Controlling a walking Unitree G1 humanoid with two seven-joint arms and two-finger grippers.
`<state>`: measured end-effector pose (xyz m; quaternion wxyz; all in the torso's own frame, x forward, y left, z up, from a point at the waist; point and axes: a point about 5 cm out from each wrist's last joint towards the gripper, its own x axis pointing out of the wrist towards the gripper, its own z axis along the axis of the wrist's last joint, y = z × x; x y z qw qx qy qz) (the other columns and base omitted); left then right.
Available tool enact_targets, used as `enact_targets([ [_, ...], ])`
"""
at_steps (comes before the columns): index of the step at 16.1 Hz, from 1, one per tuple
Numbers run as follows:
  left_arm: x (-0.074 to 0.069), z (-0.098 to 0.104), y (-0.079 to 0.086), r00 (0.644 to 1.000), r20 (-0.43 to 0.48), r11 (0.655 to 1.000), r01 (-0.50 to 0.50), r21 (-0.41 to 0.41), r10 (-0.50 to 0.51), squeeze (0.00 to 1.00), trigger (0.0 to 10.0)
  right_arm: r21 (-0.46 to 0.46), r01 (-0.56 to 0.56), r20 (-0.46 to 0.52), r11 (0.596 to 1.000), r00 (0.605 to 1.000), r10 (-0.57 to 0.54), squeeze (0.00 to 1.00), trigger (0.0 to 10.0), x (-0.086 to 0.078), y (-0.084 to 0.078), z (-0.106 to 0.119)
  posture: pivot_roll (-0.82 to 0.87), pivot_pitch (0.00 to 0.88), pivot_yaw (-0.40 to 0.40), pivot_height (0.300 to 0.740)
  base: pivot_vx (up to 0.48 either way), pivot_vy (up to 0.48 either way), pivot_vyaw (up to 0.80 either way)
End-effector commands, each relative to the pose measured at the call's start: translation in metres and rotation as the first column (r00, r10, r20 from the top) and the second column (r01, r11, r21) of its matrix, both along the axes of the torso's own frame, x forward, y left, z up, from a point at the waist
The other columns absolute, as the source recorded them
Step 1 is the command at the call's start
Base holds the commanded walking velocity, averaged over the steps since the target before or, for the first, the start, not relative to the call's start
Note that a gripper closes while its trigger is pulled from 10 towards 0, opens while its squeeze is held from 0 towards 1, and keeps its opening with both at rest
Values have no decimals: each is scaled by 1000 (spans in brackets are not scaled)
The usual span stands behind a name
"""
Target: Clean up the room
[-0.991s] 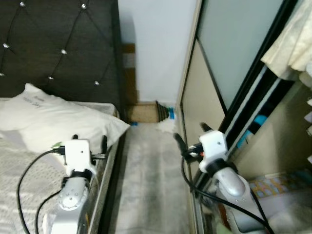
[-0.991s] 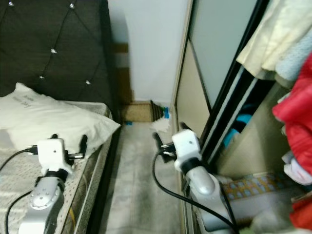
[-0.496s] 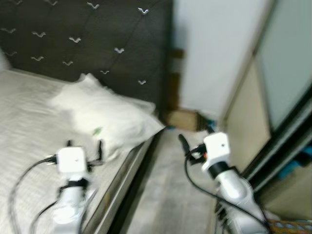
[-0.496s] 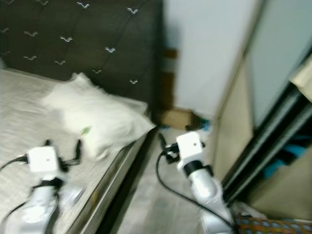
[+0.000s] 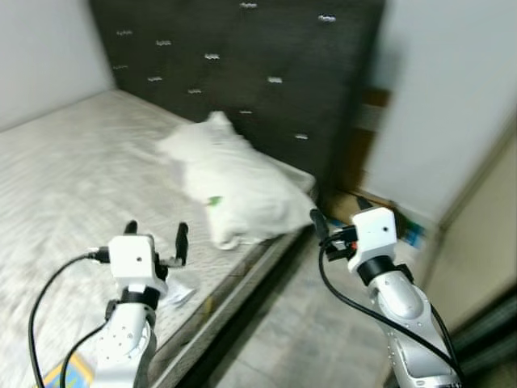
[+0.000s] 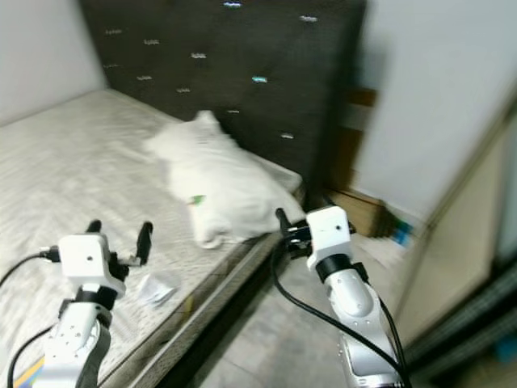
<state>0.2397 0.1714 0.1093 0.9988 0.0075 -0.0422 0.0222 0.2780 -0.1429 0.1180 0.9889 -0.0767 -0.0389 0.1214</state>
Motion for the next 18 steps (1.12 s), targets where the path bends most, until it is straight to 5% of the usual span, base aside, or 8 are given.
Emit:
enact_targets([
  [1, -2, -1, 6, 1000, -8, 1000, -23, 7, 23, 675, 10000, 14, -7, -3, 1000, 1000, 7, 0, 10000, 1, 4, 1, 4, 0, -69, 740, 0, 0, 0],
  [2, -3, 0, 7, 999, -13, 999, -32, 12, 32, 706, 10000, 19, -12, -5, 1000, 1000, 12, 0, 10000, 1, 4, 1, 4, 0, -72, 740, 0, 0, 0],
  [3, -5, -2, 8, 998, -24, 998, -53, 15, 53, 655, 10000, 52, -16, -5, 999, 1000, 16, 0, 0, 2, 4, 2, 4, 0, -72, 740, 0, 0, 0],
  [7, -9, -2, 4, 999, -10, 999, -35, 4, 36, 0, 0, 48, -7, -13, 999, 1000, 8, 0, 0, 2, 4, 1, -1, 0, -70, 740, 0, 0, 0],
  [8, -8, -2, 3, 999, -24, 1000, -27, 11, 28, 0, 9882, 41, -11, -19, 999, 1000, 12, 0, 10000, 2, 5, 0, -3, 2, -70, 740, 0, 0, 0],
  [13, -7, -3, 0, 999, -45, 1000, 1, -22, -2, 0, 10000, 8, -93, 5, 996, 996, 93, 0, 10000, -1, 14, 3, -5, 14, -74, 740, 0, 0, 634],
  [16, -10, -2, -7, 997, -36, 992, 59, -115, -63, 1000, 10000, 11, -85, 4, 996, 996, 85, 0, 10000, -1, 14, 4, -5, 16, -73, 740, 0, 0, 794],
  [18, -9, -2, -5, 998, -34, 993, 49, -108, -53, 1000, 10000, 11, -67, 2, 998, 998, 67, 1000, 10000, 0, 11, 3, -11, 18, -74, 740, 0, 0, 791],
])
